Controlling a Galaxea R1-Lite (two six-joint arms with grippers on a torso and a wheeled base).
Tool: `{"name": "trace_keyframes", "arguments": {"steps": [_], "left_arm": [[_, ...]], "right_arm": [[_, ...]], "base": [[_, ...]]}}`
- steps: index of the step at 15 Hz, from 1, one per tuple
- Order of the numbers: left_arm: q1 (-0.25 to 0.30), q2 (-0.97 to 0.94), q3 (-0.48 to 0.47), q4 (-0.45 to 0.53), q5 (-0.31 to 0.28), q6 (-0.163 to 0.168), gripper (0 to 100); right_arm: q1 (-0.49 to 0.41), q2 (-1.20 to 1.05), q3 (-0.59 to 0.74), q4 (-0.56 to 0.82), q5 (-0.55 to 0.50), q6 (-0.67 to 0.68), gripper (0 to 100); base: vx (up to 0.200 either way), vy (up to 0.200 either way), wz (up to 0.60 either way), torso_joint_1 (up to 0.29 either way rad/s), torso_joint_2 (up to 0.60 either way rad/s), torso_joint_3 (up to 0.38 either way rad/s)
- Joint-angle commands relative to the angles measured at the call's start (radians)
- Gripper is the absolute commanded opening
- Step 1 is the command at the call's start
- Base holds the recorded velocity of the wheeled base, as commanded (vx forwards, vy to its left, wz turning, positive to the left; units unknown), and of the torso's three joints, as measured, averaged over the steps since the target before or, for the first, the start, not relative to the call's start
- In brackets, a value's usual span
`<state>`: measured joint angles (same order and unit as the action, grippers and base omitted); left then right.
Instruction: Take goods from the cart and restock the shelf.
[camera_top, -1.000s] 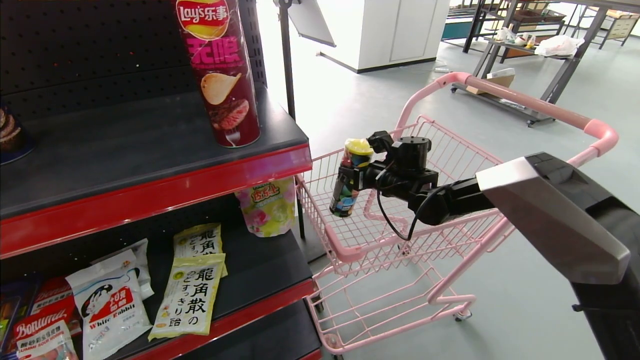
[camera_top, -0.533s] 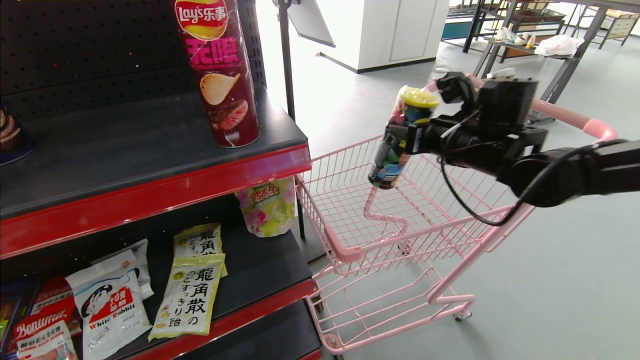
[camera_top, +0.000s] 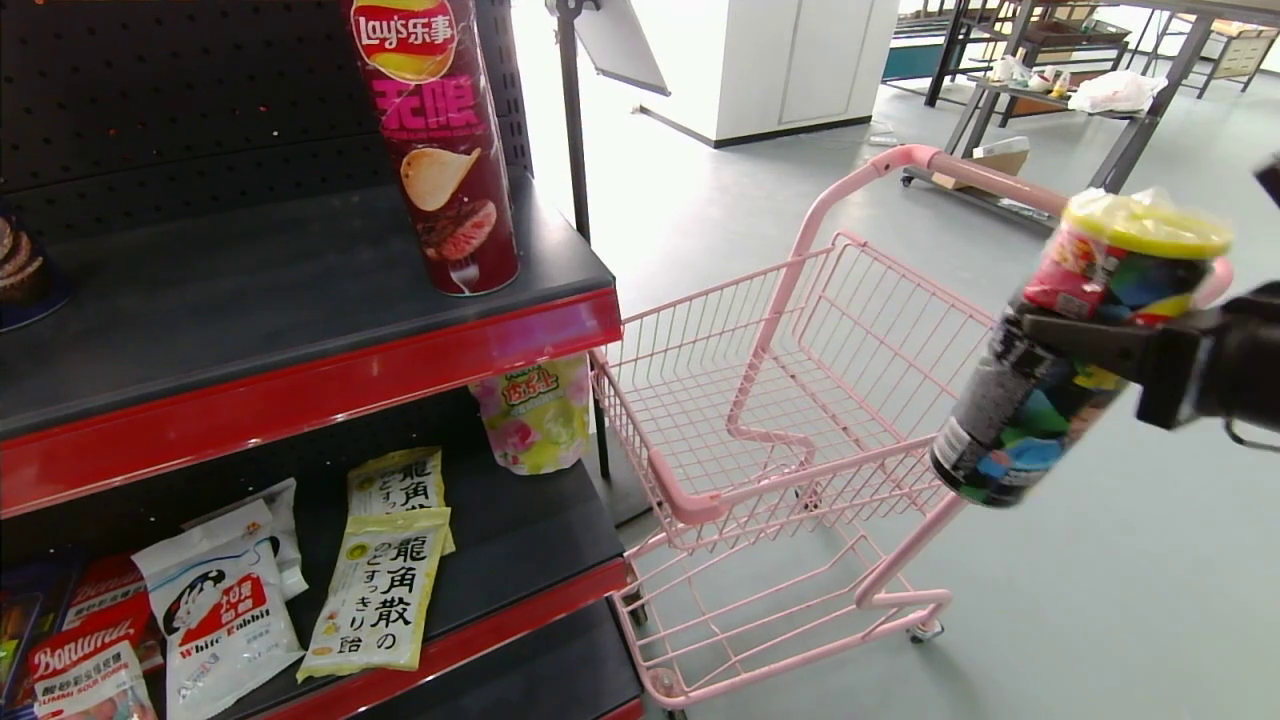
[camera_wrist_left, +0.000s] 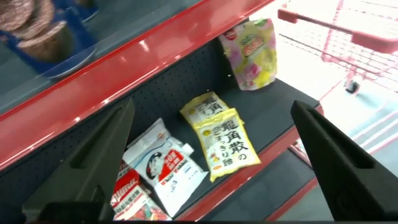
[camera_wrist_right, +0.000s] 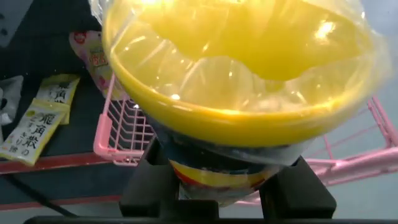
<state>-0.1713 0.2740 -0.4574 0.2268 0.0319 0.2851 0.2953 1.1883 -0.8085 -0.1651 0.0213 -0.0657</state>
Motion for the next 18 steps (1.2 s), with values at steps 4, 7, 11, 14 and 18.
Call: {"name": "trace_keyframes", "arguments": {"steps": [4,7,11,14,18], "left_arm": [[0.001,0.048,-0.013,0.002,-0.018,0.0,100],[0.001,0.054,-0.018,0.002,-0.012,0.006,100],[0.001,0.071,-0.05,0.002,-0.01,0.006,100],[0.001,0.063,-0.046,0.002,-0.01,0.006,100],[0.001,0.073,-0.052,0.0,-0.012,0.014,100]], "right_arm": [[-0.094,-0.289,0.144,0.062,-0.011,-0.062,0],[-0.094,-0.315,0.149,0.118,-0.011,-0.065,0],[-0.091,-0.279,0.114,0.11,-0.003,-0.066,0],[-0.05,-0.273,0.084,0.119,0.069,-0.068,0],[0.073,-0.231,0.094,0.118,0.103,-0.094,0]], "base": [[0.0,0.0,0.0,0.007,-0.03,-0.025],[0.0,0.0,0.0,0.082,-0.39,-0.274],[0.0,0.0,0.0,0.155,-0.51,-0.358],[0.0,0.0,0.0,0.185,-0.55,-0.36],[0.0,0.0,0.0,0.173,-0.51,-0.32]]}}
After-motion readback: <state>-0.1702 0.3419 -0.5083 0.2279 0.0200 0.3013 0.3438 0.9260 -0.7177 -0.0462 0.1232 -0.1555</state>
